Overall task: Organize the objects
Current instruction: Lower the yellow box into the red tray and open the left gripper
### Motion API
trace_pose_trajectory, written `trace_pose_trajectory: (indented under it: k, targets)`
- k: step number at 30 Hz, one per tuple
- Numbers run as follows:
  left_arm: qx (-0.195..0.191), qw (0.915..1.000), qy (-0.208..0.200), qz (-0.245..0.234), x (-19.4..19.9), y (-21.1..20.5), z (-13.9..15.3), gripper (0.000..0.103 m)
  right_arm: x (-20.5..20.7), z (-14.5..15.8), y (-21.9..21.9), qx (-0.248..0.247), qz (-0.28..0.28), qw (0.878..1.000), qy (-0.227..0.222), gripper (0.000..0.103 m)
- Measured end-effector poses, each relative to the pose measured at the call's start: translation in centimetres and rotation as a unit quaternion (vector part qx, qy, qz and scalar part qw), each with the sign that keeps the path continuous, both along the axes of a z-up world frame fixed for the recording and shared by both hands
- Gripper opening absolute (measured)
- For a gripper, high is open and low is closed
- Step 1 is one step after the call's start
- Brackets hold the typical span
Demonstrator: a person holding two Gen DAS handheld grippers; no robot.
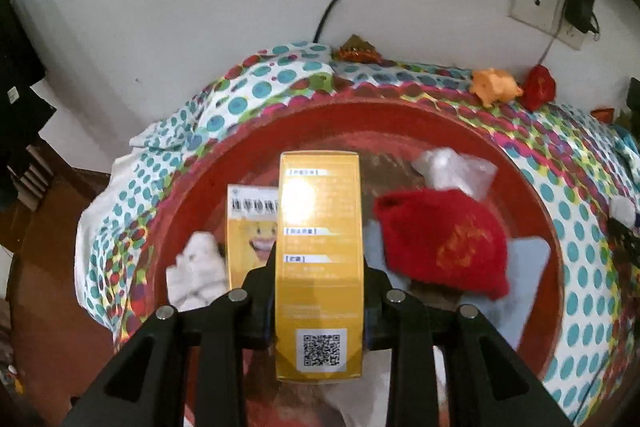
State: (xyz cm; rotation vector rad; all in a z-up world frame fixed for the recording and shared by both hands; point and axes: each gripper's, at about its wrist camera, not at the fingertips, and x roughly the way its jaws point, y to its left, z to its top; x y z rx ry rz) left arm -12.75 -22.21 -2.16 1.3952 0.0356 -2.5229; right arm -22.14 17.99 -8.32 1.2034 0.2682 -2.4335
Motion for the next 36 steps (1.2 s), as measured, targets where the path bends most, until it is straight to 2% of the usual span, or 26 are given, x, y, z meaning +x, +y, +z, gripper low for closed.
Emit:
trace_pose_trajectory:
  k: [6,9,18,21,24,27,30,34,36]
  targets:
    - [-0.008,0.9999,-0.012,0.007,-2.5,-1.0,-1.1,0.03,0.0,0.0,0.0,0.0,0.0,1.0,0.0,0.063]
    - [0.007,0.9998,-0.015,0.013,-3.4,-1.6,-1.6,0.03,0.0,0.0,0.0,0.0,0.0,1.0,0.0,0.063]
    - [0.001,0.9998,-0.015,0.014,-3.5,-1.5,-2.2,0.031,0.0,0.0,0.0,0.0,0.0,1.0,0.0,0.063]
    - [-0.009,0.9998,-0.014,0.01,-3.1,-1.2,-2.3,0.031,0.0,0.0,-0.1,0.001,0.0,1.0,0.0,0.063]
    - [-0.044,0.9989,-0.013,0.006,-2.6,-0.5,-2.2,0.036,0.0,0.0,-0.1,0.001,0.0,1.0,0.0,0.062]
    - [-0.058,0.9983,-0.001,0.004,-1.6,-0.2,-1.6,0.038,0.0,0.0,-0.1,0.001,0.0,1.0,0.0,0.062]
    - [-0.051,0.9986,0.007,0.01,-0.8,-0.4,-1.1,0.038,0.0,0.0,-0.1,0.002,0.0,1.0,0.0,0.062]
    - [-0.016,0.9996,0.009,0.02,0.8,-0.7,-0.7,0.038,0.0,0.0,-0.1,0.001,0.0,1.0,0.0,0.061]
    - [-0.016,0.9996,0.015,0.019,1.8,-0.5,-0.6,0.039,0.0,0.0,-0.1,0.002,0.0,1.0,0.0,0.061]
